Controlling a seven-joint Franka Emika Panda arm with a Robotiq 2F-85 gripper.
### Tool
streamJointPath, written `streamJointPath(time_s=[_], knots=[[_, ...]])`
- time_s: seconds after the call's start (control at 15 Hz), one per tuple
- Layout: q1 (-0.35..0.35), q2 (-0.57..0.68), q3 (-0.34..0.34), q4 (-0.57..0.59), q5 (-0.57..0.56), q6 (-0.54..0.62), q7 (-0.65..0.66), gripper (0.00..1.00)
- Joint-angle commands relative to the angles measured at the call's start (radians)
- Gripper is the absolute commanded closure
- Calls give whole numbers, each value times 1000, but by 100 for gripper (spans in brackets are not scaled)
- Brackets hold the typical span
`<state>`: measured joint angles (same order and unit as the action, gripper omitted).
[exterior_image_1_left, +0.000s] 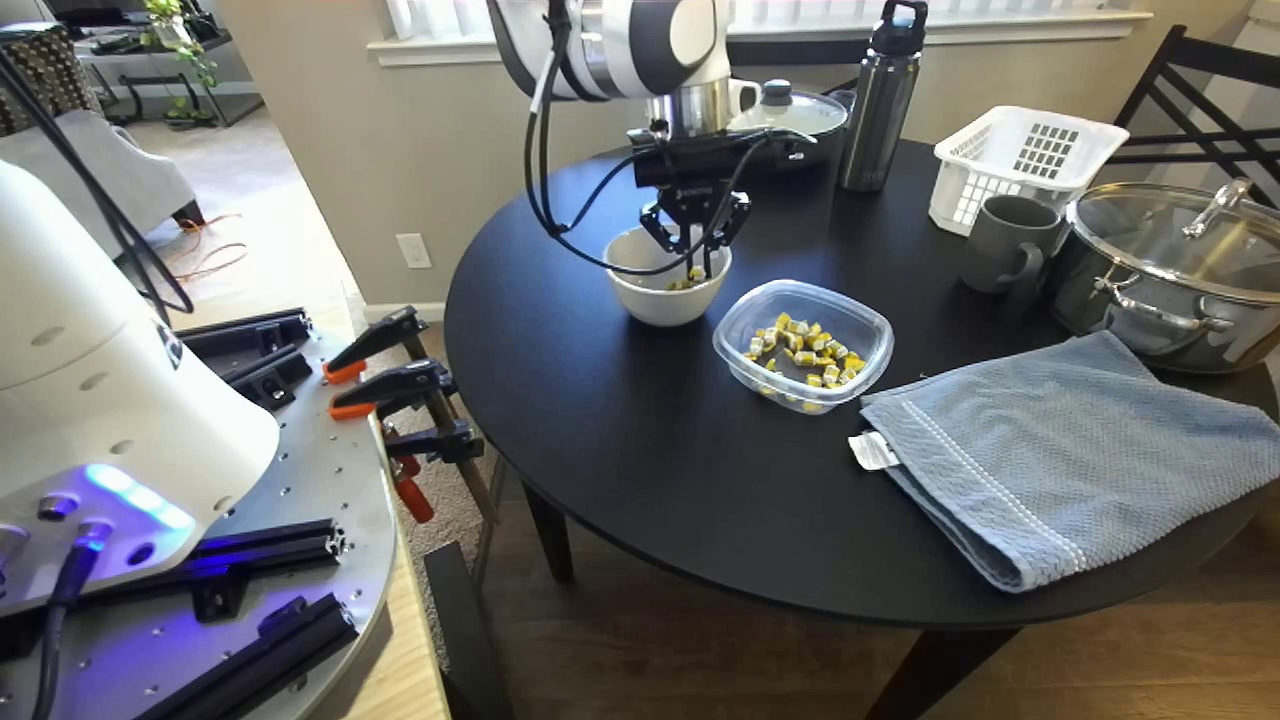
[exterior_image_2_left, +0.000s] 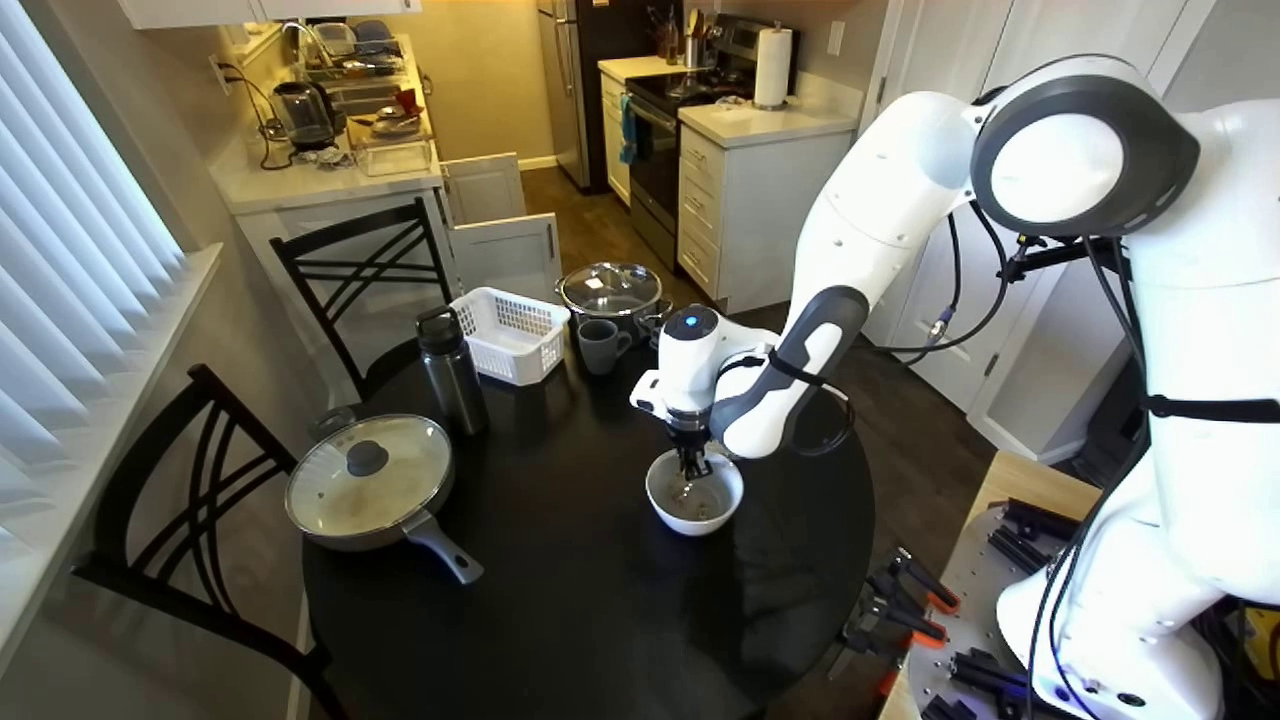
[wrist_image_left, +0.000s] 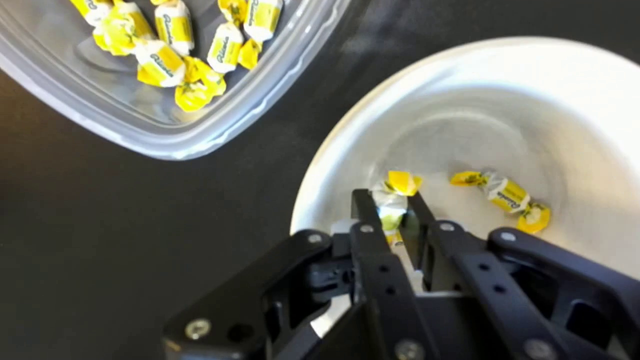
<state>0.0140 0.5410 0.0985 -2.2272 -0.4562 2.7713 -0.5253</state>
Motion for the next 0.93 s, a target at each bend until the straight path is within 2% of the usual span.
streamJointPath(time_s=[0.0,0.33,0.87], knots=[[-68,-44,77,-2,88,-47,-93,96],[-95,-73,113,19,159,-92,-152,96],[-86,-146,48,25,147,-114,-147,96]])
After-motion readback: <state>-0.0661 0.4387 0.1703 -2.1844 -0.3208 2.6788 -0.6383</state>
